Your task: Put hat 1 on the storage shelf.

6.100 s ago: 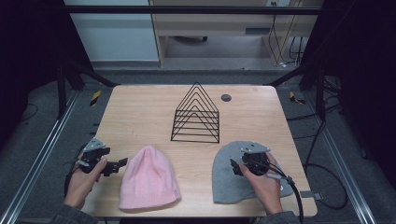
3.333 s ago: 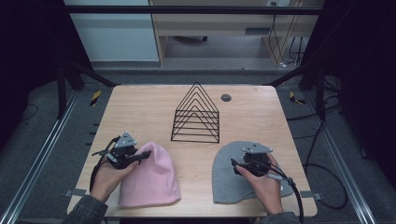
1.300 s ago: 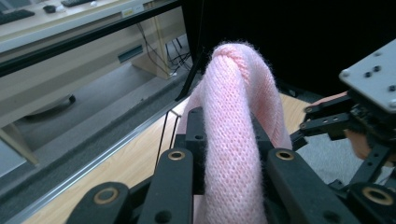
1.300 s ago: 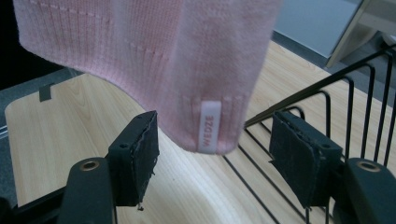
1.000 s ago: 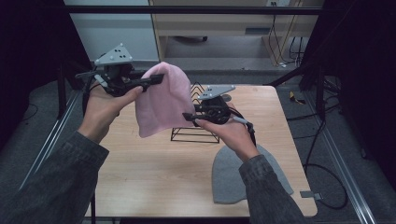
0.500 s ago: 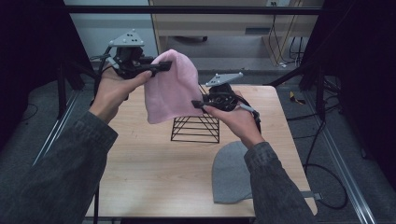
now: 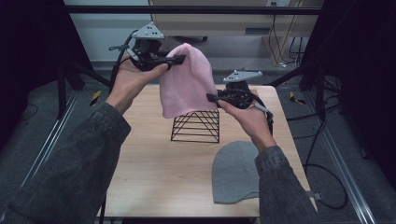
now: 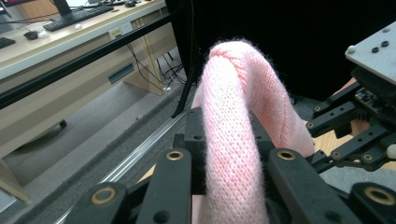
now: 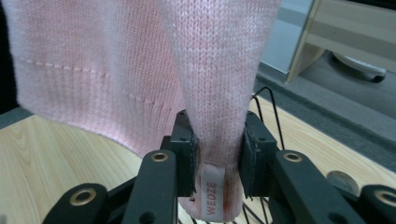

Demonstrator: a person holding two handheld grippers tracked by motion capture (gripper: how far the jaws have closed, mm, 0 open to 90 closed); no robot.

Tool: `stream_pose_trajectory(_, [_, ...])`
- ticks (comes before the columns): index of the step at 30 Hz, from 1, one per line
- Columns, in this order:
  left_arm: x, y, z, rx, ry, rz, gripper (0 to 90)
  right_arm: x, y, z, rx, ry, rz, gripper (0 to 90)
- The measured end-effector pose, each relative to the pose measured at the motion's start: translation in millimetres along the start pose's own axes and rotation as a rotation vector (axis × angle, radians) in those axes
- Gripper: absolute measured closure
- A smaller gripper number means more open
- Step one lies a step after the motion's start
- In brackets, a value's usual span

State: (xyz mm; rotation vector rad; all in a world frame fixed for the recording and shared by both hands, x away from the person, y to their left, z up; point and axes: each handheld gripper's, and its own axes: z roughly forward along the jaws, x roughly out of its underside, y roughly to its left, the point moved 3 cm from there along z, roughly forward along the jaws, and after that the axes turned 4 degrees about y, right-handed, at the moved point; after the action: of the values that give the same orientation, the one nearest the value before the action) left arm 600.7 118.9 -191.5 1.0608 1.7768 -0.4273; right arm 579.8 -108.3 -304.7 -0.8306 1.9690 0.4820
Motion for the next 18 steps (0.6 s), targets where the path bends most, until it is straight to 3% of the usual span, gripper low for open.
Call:
stream_pose_trajectory(6, [-1.2,-4.6,4.2,-0.012,0.005,0.011,76.4,5.4,-1.0,-0.2,0.006,-0.004,0.006,69.1])
stream_pose_trajectory(18, [3.0,22.6,39.3,0.023,-0.018,-0.013,74.0,7.2,-22.5,28.3,0.08,-0.003,0.017,70.4])
